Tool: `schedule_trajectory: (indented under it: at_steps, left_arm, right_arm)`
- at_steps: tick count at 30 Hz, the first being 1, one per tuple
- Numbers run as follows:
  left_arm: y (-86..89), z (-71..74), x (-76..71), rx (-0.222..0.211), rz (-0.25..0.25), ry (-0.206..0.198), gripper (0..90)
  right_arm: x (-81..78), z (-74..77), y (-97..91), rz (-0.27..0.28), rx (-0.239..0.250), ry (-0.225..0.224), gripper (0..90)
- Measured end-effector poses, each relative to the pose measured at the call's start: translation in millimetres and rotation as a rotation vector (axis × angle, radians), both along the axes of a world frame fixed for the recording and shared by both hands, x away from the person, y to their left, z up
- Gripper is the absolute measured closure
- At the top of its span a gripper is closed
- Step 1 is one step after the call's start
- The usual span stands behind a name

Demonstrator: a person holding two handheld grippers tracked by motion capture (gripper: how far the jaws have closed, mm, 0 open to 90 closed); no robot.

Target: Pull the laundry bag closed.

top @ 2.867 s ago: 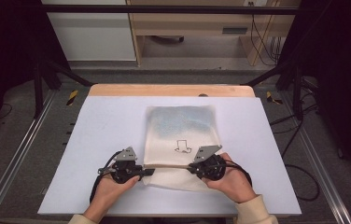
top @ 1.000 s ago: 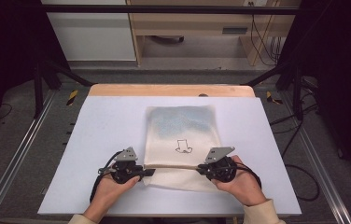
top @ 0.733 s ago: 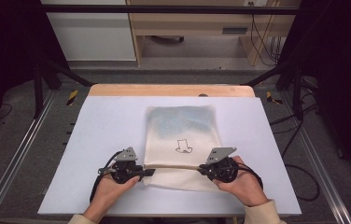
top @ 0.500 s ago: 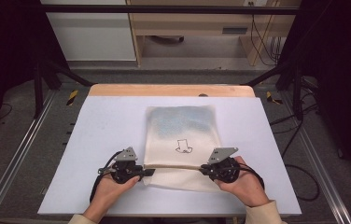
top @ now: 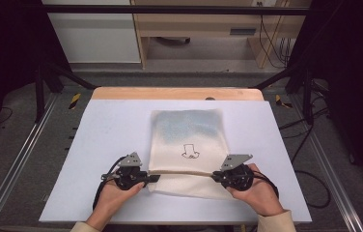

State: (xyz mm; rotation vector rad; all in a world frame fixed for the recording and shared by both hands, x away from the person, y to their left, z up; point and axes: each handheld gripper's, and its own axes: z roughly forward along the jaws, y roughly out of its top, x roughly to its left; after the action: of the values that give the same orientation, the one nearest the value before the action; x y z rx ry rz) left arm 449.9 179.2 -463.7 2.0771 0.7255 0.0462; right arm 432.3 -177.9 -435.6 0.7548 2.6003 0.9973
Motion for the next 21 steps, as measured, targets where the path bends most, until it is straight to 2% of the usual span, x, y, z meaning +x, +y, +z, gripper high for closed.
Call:
schedule_trajectory:
  at_steps: [21]
  left_arm:
    - [0.7,0.0,0.3,0.0,0.002,0.0,82.6]
  right_arm:
    - [-3.4,-1.9,-15.6,-0.035,0.006,0.002,82.0]
